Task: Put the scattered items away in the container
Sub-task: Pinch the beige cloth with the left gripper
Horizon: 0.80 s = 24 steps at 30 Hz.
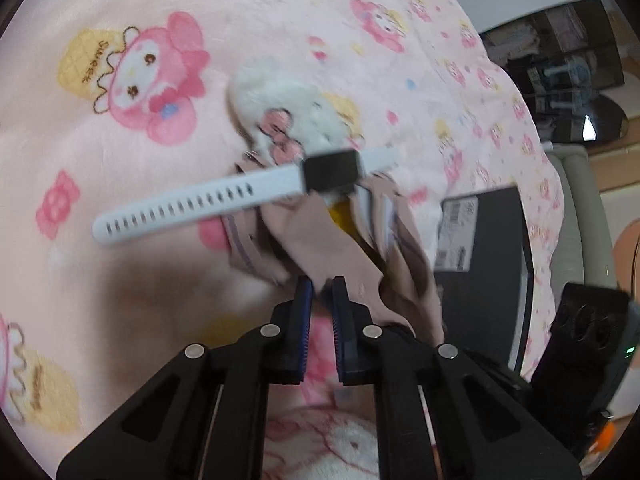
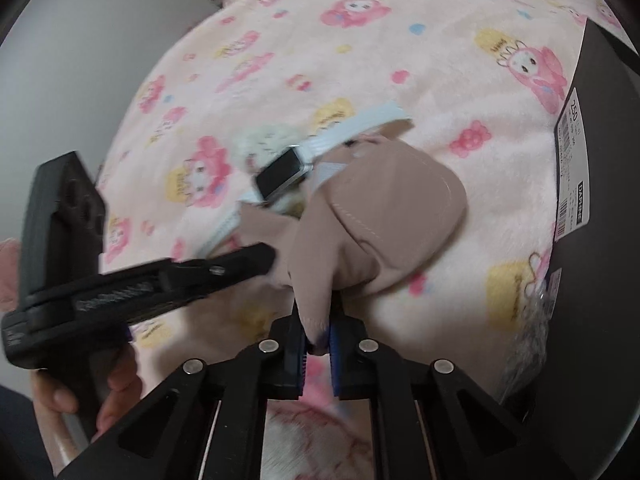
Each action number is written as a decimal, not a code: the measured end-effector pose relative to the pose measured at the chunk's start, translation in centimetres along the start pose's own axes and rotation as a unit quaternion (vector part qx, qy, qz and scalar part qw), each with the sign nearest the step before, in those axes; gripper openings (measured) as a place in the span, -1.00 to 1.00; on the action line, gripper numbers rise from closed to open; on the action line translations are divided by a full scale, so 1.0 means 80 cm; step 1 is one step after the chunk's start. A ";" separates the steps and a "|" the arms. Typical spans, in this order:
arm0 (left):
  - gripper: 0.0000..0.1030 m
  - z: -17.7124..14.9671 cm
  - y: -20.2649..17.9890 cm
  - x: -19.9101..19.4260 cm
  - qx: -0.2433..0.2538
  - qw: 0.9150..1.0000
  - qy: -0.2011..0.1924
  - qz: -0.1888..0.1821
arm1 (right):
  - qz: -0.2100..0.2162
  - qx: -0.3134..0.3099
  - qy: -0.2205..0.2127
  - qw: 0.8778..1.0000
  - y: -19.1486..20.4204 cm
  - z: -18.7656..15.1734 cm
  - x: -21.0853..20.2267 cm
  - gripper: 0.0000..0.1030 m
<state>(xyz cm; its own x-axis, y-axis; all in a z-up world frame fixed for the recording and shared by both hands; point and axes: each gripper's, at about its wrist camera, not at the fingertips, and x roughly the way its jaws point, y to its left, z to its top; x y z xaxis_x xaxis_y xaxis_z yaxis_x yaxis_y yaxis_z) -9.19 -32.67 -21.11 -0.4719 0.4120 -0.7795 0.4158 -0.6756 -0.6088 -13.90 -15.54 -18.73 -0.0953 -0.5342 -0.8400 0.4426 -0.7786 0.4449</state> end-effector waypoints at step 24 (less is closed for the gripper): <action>0.14 -0.029 -0.009 -0.040 0.009 1.000 -0.002 0.003 | -0.057 -0.056 -0.023 0.997 0.039 -0.037 -0.048 -0.88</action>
<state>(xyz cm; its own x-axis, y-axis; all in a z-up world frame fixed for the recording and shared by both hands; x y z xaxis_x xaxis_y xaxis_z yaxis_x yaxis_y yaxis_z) -6.16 -32.11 -18.50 -0.4726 0.4056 -0.7824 0.4039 -0.6894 -0.6014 -9.53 -14.95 -15.05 -0.1899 -0.4605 -0.8671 0.5223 -0.7952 0.3080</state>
